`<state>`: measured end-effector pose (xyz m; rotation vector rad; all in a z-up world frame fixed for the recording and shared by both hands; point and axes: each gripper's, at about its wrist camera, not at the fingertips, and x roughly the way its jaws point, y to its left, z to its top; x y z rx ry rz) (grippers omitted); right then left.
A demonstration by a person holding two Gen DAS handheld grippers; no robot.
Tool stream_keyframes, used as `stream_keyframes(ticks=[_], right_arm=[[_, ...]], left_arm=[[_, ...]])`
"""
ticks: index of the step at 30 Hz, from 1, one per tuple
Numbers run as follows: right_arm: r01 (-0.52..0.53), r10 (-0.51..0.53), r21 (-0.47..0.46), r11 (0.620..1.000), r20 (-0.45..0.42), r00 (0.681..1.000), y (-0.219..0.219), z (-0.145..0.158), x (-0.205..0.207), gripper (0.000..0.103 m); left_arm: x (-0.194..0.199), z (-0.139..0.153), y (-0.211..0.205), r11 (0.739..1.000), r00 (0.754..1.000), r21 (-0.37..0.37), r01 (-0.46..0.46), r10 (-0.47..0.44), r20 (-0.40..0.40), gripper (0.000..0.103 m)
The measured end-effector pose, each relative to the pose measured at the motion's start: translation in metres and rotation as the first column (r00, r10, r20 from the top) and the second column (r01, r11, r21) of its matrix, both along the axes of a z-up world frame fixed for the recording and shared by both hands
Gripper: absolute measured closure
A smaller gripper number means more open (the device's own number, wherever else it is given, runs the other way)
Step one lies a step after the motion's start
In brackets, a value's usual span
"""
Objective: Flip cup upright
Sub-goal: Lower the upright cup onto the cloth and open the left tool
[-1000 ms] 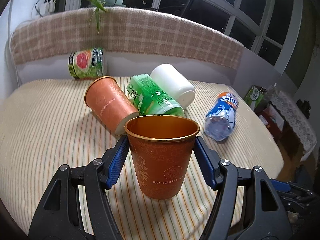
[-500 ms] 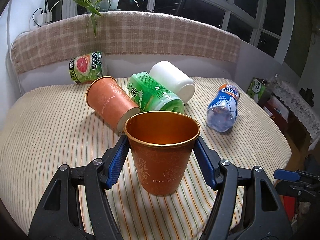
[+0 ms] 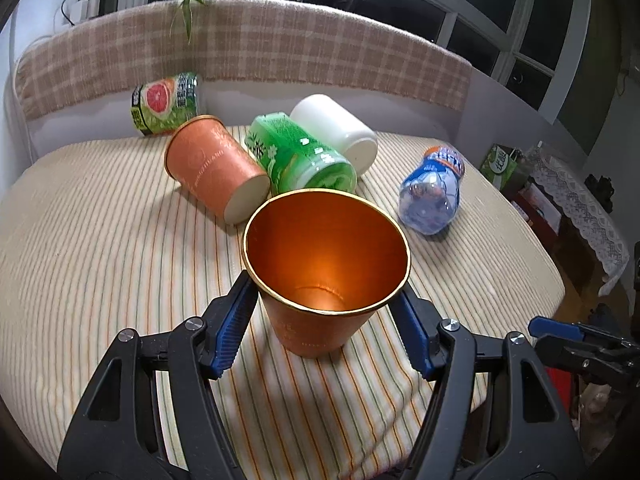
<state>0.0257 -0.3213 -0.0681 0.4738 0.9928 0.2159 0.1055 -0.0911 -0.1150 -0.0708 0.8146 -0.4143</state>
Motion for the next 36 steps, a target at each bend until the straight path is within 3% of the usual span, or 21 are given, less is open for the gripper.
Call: stream_keyframes(ticks=[10,24,31,36], right_arm=[[-0.012,0.012,-0.004,1.000,0.011,1.000,0.002,0.002,0.002,0.032],[-0.041,0.043,-0.040,0.998,0.045,0.998,0.016,0.009,0.007,0.032],[-0.051,0.057,-0.080,0.996,0.078,0.995,0.024,0.015,0.011,0.032],[-0.053,0.068,-0.123,0.991,0.122,0.990,0.031,0.024,0.013,0.032]], left_arm=[[-0.005,-0.006,0.007,1.000,0.999,-0.014,0.000,-0.001,-0.040,0.026],[-0.020,-0.013,0.033,0.999,0.996,-0.006,-0.052,0.052,-0.072,0.025],[-0.036,-0.001,0.050,0.994,0.994,0.035,-0.107,0.108,-0.015,0.024],[-0.051,0.019,0.060,0.985,0.984,0.047,-0.166,0.163,0.068,0.024]])
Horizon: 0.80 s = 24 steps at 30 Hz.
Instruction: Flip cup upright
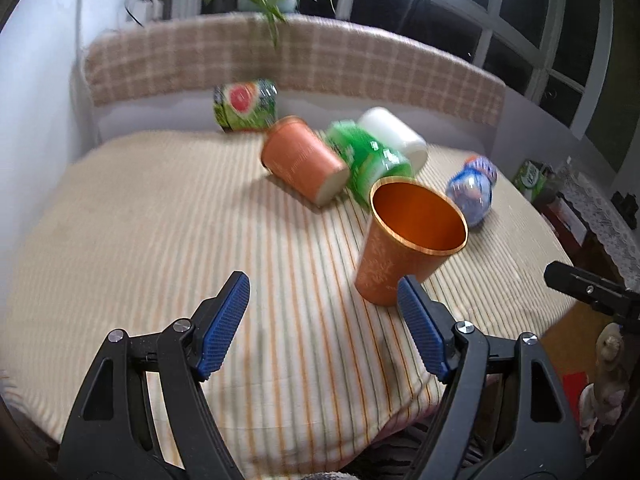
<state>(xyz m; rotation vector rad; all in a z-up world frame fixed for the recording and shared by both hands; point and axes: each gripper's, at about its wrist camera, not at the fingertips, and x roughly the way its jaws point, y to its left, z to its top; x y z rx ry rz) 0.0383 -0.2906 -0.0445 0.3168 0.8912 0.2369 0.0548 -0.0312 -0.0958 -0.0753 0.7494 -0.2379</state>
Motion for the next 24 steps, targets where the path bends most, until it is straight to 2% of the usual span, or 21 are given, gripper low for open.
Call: stream_keyframes(ticks=[4,7,9,12,15,18,24], right_arm=[[0.002,0.000,-0.033,0.999,0.048,0.999,0.004,0.008,0.000,0.032],[0.009,-0.003,-0.069,0.998,0.087,0.996,0.008,0.014,-0.001,0.032],[0.014,-0.004,-0.089,0.996,0.108,0.994,0.009,0.017,-0.002,0.032],[0.025,-0.009,-0.107,0.994,0.145,0.989,0.010,0.022,-0.004,0.021],[0.047,-0.023,-0.130,0.990,0.180,0.983,0.012,0.028,-0.006,0.021],[0.061,-0.030,-0.151,0.987,0.200,0.979,0.012,0.031,-0.006,0.021],[0.088,-0.054,-0.150,0.985,0.218,0.974,0.009,0.033,-0.006,0.020]], left_arm=[[-0.012,0.019,0.005,0.999,0.996,0.011,-0.047,0.046,0.077,0.024],[-0.022,0.034,0.006,0.997,0.987,0.023,-0.076,0.072,0.144,0.015],[-0.028,0.045,0.007,0.995,0.979,0.029,-0.091,0.084,0.186,0.014],[-0.034,0.058,0.008,0.994,0.966,0.030,-0.109,0.099,0.239,0.006],[-0.040,0.070,0.010,0.990,0.950,0.021,-0.138,0.127,0.284,0.001],[-0.046,0.078,0.012,0.986,0.937,0.014,-0.166,0.153,0.315,0.001],[-0.050,0.084,0.011,0.982,0.926,0.036,-0.188,0.165,0.341,0.000]])
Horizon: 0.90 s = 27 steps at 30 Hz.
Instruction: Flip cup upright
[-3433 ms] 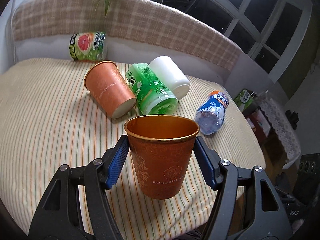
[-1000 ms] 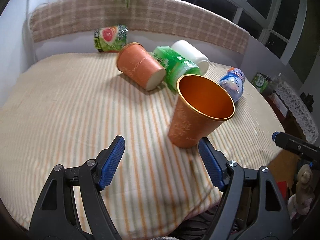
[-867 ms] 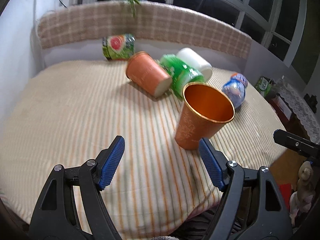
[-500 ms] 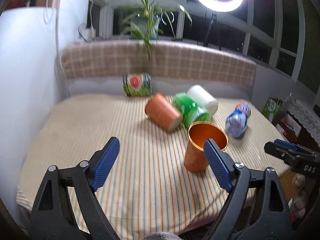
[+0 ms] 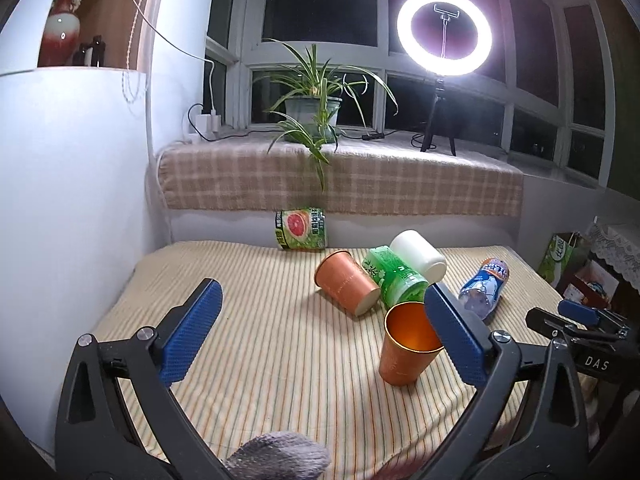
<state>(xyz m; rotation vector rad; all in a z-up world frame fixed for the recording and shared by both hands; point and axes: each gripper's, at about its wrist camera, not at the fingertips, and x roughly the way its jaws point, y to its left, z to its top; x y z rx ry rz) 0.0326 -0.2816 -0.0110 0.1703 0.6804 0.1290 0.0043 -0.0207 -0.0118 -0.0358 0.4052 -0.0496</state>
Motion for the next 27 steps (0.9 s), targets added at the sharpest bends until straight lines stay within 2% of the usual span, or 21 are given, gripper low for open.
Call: stream_keyframes(ticks=[27], right_arm=[[0.004,-0.004,0.019,1.000,-0.026,1.000,0.0005,-0.0062,-0.0003,0.020]], left_arm=[[-0.0046,0.0071,0.0008,1.000,1.000,0.002,-0.009,0.009,0.021,0.000]])
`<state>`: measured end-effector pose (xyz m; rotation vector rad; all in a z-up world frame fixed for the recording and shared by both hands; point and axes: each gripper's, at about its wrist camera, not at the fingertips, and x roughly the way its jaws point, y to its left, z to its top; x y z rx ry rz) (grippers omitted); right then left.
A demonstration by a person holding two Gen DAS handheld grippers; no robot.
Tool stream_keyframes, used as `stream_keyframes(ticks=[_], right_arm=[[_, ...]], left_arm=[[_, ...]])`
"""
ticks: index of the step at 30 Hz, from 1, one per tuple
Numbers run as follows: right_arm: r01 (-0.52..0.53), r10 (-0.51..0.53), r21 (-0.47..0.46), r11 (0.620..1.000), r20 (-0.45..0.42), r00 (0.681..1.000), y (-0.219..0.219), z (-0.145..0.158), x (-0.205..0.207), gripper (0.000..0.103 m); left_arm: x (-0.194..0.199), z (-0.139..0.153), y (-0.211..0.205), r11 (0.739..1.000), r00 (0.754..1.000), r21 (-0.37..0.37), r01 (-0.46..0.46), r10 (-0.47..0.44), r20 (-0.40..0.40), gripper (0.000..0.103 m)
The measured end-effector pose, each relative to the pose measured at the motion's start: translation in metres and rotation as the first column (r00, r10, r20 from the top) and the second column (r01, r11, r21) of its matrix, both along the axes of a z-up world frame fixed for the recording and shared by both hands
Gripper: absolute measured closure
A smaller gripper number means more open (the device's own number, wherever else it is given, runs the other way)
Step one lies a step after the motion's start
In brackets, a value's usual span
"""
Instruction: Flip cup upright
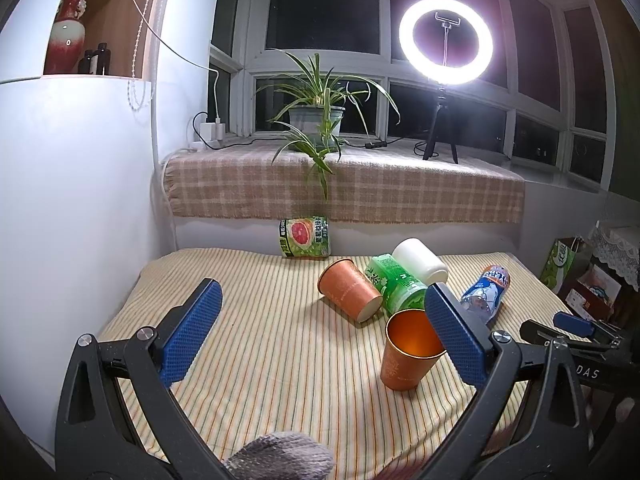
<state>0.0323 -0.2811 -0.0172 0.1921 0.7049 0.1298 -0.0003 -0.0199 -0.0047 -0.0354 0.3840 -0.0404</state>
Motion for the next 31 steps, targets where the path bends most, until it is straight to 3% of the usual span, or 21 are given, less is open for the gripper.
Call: stream_keyframes(ticks=[31], right_arm=[[-0.015,0.015,0.007,1.000,-0.039,0.999,0.003,-0.011,0.004,0.020]], left_arm=[[-0.001,-0.001,0.001,1.000,1.000,0.000,-0.004,0.004,0.000,0.000]])
